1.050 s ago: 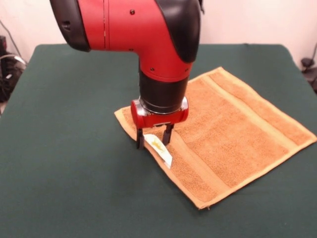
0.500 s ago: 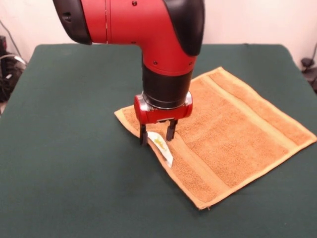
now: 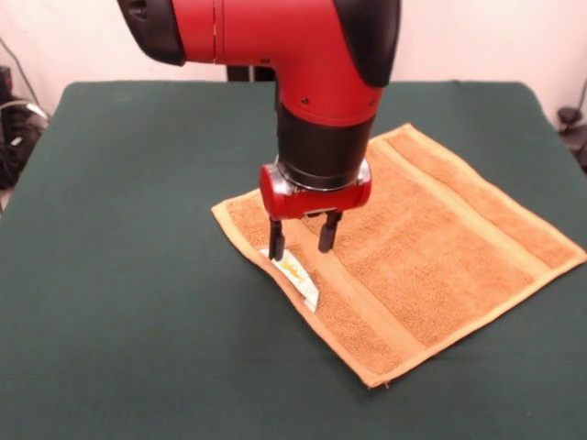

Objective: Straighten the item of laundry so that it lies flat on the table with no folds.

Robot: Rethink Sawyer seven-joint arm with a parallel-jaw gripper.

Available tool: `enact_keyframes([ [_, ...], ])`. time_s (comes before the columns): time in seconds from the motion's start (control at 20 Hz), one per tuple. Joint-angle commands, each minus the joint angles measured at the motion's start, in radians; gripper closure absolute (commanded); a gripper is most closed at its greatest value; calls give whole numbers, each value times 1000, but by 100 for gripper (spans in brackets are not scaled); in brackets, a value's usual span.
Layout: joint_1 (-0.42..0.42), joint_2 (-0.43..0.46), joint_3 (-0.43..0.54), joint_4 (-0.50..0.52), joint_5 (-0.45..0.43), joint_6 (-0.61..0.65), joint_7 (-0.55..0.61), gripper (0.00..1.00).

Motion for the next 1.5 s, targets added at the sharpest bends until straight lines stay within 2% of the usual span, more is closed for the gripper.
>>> enact_keyframes([
  [0.05, 53, 2, 81, 59, 31, 124, -87, 0],
  [0.65, 61, -5, 87, 35, 26, 141, -105, 0],
  [1.2, 84, -38, 47, 77, 32, 67, 28, 0],
  [1.5, 69, -82, 63, 133, 31, 37, -5, 0],
])
